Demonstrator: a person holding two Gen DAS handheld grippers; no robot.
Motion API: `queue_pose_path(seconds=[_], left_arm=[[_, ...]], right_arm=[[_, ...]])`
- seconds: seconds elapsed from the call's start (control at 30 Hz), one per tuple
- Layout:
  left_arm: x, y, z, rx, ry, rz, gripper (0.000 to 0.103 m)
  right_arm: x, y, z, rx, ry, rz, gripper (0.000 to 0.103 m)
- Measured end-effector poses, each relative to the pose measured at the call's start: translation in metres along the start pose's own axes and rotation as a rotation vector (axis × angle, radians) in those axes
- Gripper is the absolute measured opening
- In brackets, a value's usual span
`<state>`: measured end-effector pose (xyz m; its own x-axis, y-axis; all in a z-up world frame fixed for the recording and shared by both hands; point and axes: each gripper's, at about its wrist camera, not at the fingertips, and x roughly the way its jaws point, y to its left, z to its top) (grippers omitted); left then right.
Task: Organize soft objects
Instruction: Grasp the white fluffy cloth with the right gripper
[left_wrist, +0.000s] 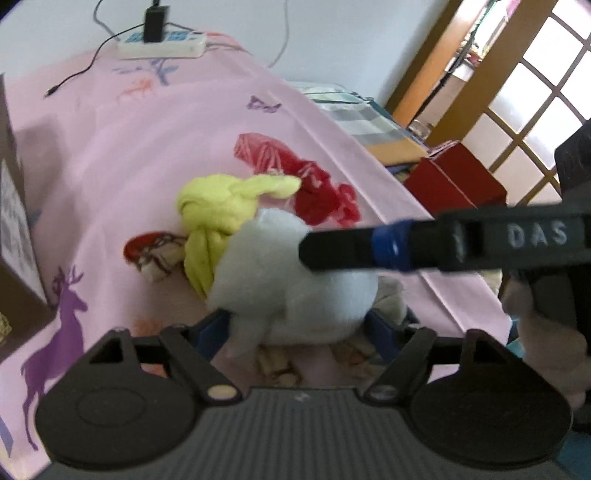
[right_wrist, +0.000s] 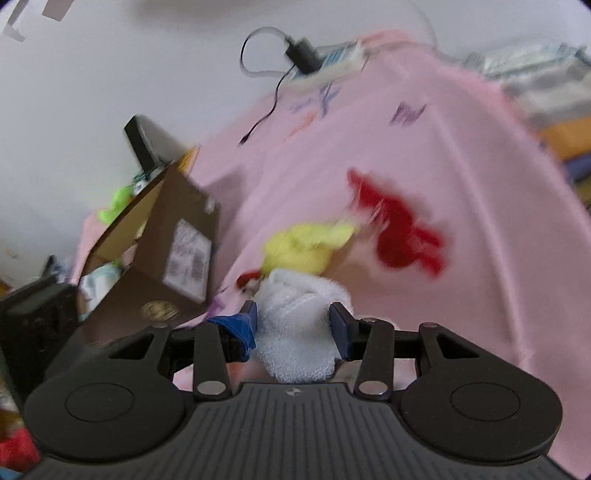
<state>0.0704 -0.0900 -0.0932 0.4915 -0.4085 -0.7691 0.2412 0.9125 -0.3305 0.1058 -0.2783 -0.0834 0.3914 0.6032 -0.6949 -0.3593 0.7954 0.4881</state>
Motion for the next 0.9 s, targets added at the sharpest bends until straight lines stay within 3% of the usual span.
queue_pose_path(seconds=[0.23,0.33,0.5,0.77,0.9], left_arm=[[-0.017,0.012,-0.008,-0.028,-0.02,0.011,0.079],[-0.025,0.023,-0.014,-0.063,-0.017,-0.022,0.083],[-0.025,0.029,-0.018,-0.113,-0.014,-0.033,0.083],[-0.018,0.029,-0.015,-0.116,-0.013,0.01,0.074],[-0.014,0.021,-0.014,-0.067,-0.007,0.051,0.074]], right_arm=[[0.008,-0.007,0.004,0.104,0.114,0.133,0.029],[0.018,0.002,0.004,0.053,0.177,0.093,0.028],[0.031,0.025,0.004,-0.079,0.193,0.038,0.029],[0.036,0.007,0.008,0.004,0.206,0.095,0.03],[0.038,0.005,0.009,0.019,0.21,0.105,0.031]])
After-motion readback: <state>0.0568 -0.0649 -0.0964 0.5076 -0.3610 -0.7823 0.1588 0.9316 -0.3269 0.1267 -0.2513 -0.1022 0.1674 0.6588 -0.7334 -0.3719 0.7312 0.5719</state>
